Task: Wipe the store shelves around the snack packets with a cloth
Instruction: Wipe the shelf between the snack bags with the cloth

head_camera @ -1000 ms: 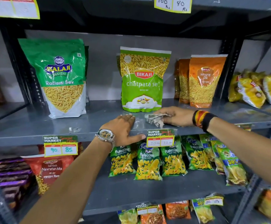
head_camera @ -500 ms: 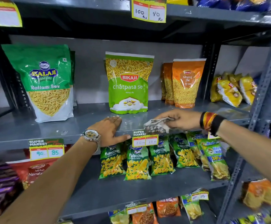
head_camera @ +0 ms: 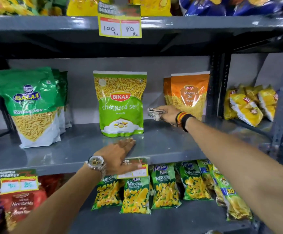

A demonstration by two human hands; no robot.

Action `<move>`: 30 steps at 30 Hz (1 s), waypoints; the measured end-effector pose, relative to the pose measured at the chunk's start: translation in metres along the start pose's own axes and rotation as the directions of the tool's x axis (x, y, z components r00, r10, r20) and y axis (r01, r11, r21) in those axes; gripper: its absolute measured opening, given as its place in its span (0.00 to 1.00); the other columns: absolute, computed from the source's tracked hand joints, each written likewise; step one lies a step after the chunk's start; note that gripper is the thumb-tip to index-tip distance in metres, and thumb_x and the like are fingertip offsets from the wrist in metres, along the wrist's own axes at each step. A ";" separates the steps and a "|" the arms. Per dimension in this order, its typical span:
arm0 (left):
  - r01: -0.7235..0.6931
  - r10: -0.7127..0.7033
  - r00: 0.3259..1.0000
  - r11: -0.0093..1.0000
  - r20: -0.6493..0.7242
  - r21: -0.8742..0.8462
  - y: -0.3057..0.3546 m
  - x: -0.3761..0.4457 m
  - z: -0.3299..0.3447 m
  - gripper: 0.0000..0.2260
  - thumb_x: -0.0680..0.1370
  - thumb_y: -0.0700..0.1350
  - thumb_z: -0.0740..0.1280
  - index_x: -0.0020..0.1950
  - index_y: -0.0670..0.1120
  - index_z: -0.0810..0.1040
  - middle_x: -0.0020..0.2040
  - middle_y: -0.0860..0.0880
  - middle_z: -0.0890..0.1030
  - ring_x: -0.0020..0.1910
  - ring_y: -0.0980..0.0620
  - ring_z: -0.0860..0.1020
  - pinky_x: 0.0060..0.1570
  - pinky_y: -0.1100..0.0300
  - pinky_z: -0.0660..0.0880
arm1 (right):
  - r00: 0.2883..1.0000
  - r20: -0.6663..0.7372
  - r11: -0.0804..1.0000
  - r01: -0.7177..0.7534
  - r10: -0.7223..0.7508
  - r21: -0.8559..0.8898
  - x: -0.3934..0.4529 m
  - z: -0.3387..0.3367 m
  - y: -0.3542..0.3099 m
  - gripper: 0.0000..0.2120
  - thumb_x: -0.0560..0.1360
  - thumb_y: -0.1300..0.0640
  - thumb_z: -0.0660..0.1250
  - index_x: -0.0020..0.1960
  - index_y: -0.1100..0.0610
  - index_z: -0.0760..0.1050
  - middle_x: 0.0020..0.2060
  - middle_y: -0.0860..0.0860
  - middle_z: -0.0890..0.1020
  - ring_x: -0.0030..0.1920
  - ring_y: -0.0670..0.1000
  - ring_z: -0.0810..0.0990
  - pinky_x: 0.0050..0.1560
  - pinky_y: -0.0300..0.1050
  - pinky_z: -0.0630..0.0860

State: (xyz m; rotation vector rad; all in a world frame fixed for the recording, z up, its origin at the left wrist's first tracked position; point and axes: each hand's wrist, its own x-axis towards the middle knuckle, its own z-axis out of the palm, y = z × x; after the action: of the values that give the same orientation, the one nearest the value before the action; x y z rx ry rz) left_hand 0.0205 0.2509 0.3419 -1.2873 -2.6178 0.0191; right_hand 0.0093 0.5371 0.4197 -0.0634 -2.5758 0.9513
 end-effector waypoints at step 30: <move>-0.003 0.003 1.000 1.000 -0.011 -0.019 0.001 0.004 0.005 0.45 0.75 0.75 0.53 0.83 0.46 0.50 0.83 0.48 0.52 0.81 0.50 0.53 0.77 0.56 0.53 | 0.939 0.342 0.934 0.156 -0.039 -0.320 0.000 0.023 0.027 0.23 0.78 0.65 0.59 0.70 0.48 0.71 0.68 0.49 0.74 0.67 0.51 0.72 0.64 0.40 0.67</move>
State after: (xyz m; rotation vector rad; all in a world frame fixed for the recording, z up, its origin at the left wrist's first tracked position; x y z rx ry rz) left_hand 0.0177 0.2550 0.3376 -1.2938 -2.6128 -0.0121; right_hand -0.0024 0.5440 0.3866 0.1438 -2.9991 0.4967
